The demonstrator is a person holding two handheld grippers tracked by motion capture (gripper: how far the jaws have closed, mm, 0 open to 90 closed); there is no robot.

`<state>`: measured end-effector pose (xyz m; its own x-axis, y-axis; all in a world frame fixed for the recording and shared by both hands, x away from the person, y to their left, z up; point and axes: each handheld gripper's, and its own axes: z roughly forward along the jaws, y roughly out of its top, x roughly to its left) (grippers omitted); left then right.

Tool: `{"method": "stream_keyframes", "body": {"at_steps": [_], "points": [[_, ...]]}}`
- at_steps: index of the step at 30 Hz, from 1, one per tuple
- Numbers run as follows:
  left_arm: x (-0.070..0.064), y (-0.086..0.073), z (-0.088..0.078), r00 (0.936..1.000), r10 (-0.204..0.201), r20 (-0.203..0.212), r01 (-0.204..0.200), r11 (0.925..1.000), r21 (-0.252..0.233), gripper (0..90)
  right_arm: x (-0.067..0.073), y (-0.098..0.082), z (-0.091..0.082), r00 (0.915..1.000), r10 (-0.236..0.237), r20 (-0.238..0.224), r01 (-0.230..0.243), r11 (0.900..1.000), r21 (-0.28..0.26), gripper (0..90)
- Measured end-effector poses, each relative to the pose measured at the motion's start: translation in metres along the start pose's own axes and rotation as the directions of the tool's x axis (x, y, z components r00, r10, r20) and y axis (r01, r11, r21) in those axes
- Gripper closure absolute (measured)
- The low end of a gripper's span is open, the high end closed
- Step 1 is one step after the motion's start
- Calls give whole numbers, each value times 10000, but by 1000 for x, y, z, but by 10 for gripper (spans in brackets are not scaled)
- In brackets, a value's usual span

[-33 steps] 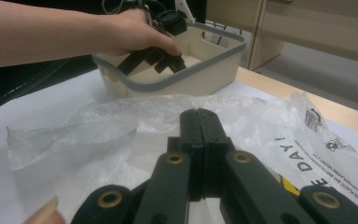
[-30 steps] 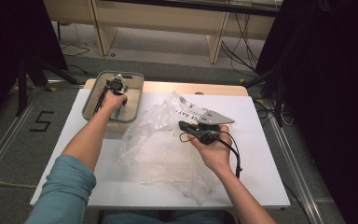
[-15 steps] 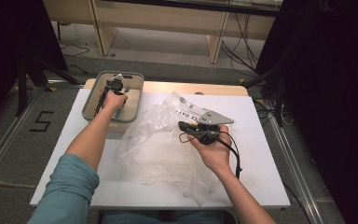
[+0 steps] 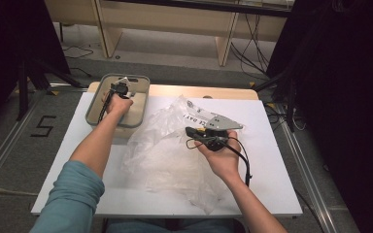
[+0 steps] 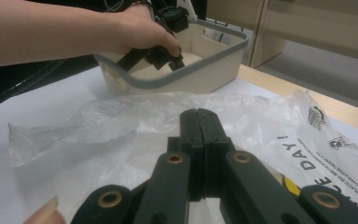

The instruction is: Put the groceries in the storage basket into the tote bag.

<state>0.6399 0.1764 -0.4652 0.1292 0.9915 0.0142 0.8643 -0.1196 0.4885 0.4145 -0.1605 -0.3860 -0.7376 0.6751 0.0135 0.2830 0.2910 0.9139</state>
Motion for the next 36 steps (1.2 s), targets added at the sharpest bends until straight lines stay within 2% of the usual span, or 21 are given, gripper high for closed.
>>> {"method": "stream_keyframes", "body": {"at_steps": [8, 14, 36], "points": [[0, -1, -2, 10000, -57, 45, 57, 9999, -89, 839, 0, 0, 1, 10000, -6, -6, 6, 10000, 31, 900], [-3, 0, -2, 9999, 108, -115, -109, 9999, -77, 840, 1, -1, 1, 10000, -31, -25, 31, 10000, 42, 900], [-3, 0, -7, 9997, 116, 197, -109, 9993, -351, 841, 0, -1, 2, 10000, -36, 19, 36, 10000, 42, 900]]}}
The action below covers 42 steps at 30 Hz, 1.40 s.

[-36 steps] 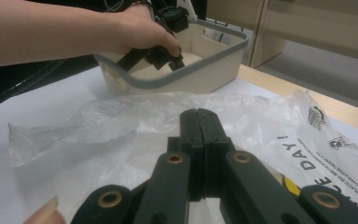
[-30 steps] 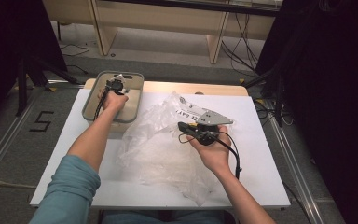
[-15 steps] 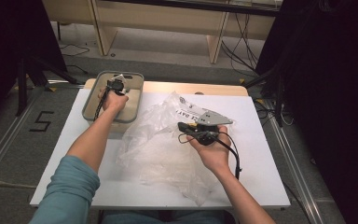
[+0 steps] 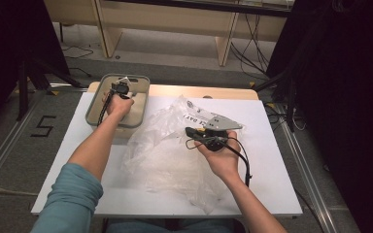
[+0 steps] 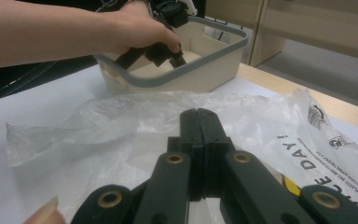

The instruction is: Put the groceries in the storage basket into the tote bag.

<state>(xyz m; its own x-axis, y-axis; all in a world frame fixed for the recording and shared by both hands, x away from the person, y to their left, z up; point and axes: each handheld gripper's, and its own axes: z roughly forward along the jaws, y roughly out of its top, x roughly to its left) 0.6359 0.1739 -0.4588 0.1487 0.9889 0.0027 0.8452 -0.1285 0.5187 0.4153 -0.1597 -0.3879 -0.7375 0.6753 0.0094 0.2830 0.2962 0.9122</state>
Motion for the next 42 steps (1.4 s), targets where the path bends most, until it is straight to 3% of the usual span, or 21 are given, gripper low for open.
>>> {"method": "stream_keyframes", "body": {"at_steps": [16, 42], "points": [[2, 1, -4, 10000, -70, -59, 69, 9998, -197, 841, 1, 0, 1, 10000, -31, -19, 31, 10000, 34, 900], [18, 4, -38, 9994, -340, 117, 350, 9942, -1019, 842, 2, -1, 1, 10000, -38, -6, 38, 10000, 45, 900]]}}
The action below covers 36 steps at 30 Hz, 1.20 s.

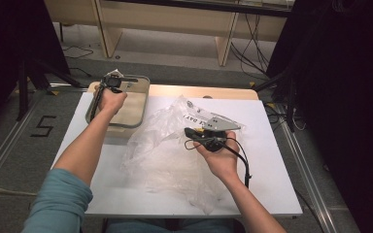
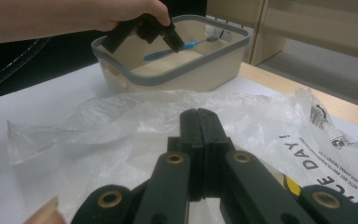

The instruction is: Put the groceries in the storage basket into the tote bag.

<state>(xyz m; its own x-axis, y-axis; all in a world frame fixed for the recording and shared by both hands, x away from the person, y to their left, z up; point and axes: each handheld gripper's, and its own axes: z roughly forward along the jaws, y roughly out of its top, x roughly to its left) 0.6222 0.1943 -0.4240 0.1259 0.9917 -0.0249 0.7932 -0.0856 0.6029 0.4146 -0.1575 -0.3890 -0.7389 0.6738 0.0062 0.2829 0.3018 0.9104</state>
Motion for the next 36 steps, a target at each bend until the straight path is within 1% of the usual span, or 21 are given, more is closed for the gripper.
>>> {"method": "stream_keyframes", "body": {"at_steps": [7, 11, 13, 16, 19, 24, 28, 31, 36], "points": [[0, -1, -13, 9999, 66, 143, -63, 9996, -259, 842, 0, 0, 0, 10000, 3, 4, -3, 10000, -5, 900], [0, -3, -21, 9996, 35, 296, -22, 9991, -427, 841, 0, 0, -1, 10000, -3, 13, 3, 10000, -19, 900], [2, -6, -23, 9995, 74, 294, -60, 9989, -467, 841, 0, 0, -1, 10000, 18, 37, -18, 10000, -22, 900], [8, -10, -26, 9993, -100, 373, 118, 9988, -484, 841, 1, 0, -1, 10000, -2, 43, 2, 10000, -12, 900], [12, -12, -30, 9991, -126, 405, 150, 9981, -591, 842, 1, 0, -1, 10000, -13, 38, 13, 10000, -10, 900], [14, -12, -41, 9988, 29, 493, 14, 9963, -857, 841, 0, 0, 0, 10000, -12, 53, 12, 10000, 11, 900], [13, -14, -50, 9978, 141, 647, -72, 9944, -1050, 841, 1, 0, 0, 10000, -31, 25, 31, 10000, 25, 900], [13, -17, -56, 9974, 185, 700, -103, 9933, -1150, 841, 1, -1, 0, 10000, -31, 34, 31, 10000, 26, 900], [13, -25, -67, 9960, 460, 767, -358, 9909, -1301, 841, 2, -1, -1, 10000, -21, 64, 20, 10000, 33, 900]]}}
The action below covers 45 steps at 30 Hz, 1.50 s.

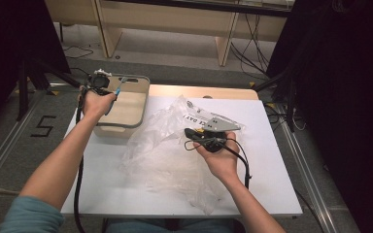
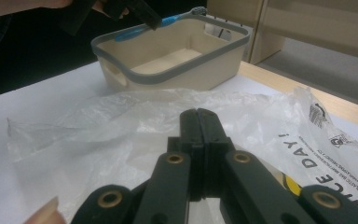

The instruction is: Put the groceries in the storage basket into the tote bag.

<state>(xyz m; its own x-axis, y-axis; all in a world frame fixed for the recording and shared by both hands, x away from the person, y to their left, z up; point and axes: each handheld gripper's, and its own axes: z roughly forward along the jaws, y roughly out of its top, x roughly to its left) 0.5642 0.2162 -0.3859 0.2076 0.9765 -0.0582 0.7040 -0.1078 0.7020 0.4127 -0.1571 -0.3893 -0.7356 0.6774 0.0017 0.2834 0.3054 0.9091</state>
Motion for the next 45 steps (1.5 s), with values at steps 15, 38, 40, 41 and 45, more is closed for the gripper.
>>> {"method": "stream_keyframes", "body": {"at_steps": [15, 38, 40, 41, 45], "points": [[-14, -16, -37, 9951, 493, 859, -432, 9965, -715, 841, 1, 0, 1, 10000, -26, -18, 26, 10000, 17, 900], [-38, -61, -94, 9630, 1704, 2086, -1413, 9789, -1474, 841, 3, -1, 3, 9999, -93, -46, 93, 9999, 75, 900], [-42, -65, -97, 9591, 1830, 2161, -1512, 9762, -1557, 841, 3, -1, 2, 10000, -88, -37, 89, 9999, 75, 900], [-44, -66, -99, 9569, 1880, 2216, -1555, 9754, -1560, 841, 3, -1, 2, 10000, -87, -34, 87, 9999, 77, 900], [-49, -72, -104, 9494, 2061, 2368, -1706, 9719, -1622, 841, 3, -1, 2, 9999, -101, -32, 101, 9999, 82, 900]]}}
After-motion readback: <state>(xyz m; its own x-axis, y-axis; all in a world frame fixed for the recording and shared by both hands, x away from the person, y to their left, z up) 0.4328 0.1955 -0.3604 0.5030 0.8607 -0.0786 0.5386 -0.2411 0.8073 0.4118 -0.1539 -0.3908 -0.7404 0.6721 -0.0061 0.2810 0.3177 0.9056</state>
